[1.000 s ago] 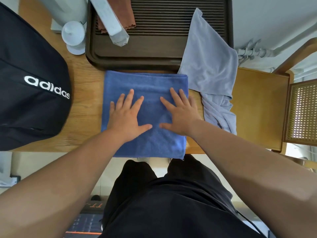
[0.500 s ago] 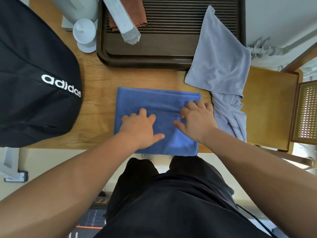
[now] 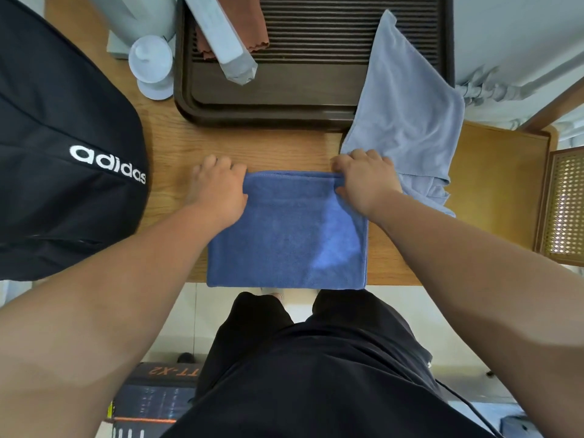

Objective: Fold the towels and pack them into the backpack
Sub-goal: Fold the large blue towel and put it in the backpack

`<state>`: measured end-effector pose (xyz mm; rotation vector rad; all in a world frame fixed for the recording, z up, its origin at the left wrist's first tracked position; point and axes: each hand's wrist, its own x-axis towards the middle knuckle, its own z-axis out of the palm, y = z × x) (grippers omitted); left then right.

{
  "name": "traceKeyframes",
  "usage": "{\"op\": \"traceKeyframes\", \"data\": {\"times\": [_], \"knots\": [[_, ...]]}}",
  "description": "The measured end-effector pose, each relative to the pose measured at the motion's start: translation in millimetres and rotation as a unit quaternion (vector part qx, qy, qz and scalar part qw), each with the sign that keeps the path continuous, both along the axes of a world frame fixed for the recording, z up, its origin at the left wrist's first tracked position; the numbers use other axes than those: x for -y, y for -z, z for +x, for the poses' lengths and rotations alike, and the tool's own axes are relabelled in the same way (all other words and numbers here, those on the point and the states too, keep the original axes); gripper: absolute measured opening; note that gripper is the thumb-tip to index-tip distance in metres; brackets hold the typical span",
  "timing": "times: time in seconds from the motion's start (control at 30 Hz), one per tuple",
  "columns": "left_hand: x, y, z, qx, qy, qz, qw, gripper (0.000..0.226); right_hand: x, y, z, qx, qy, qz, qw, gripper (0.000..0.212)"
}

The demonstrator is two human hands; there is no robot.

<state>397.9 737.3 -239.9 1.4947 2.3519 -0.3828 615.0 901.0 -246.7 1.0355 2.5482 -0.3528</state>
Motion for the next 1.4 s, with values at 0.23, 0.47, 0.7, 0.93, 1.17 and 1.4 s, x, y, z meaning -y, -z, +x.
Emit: {"op": "traceKeyframes", "data": {"times": [0.23,0.47,0.7,0.93,1.17,1.4], "knots": [[-24.1,-6.9,-7.3,0.042,0.033,-0.048,0.997,0.019,-9.7,-4.5,-16.5,0.069,-0.060,-0.014,0.996,0.021],[-33.0,-11.8,-17.6,0.099,0.000,-0.050,0.994,0.016,-16.1,-13.9,-17.7,0.056,-0.066,-0.045,0.995,0.014],[-54.6,-30.9,-39.8,0.070,-0.037,0.045,0.996,0.018,-45.7,-25.0,-32.2,-0.036,-0.021,-0.007,0.999,0.022],[-58.2,-49.2,-48.3,0.040,-0.035,0.157,0.986,0.012,-60.4,-47.8,-36.9,-0.101,-0.013,0.053,0.993,0.011],[-5.3,-50.1,-27.8,0.058,-0.020,0.166,0.984,0.018,-20.4,-50.7,-0.5,-0.105,-0.066,0.009,0.992,0.010],[75.1,-28.8,4.3,0.099,0.052,0.167,0.980,0.025,44.5,-43.2,47.9,-0.108,-0.098,-0.012,0.989,0.021]]}}
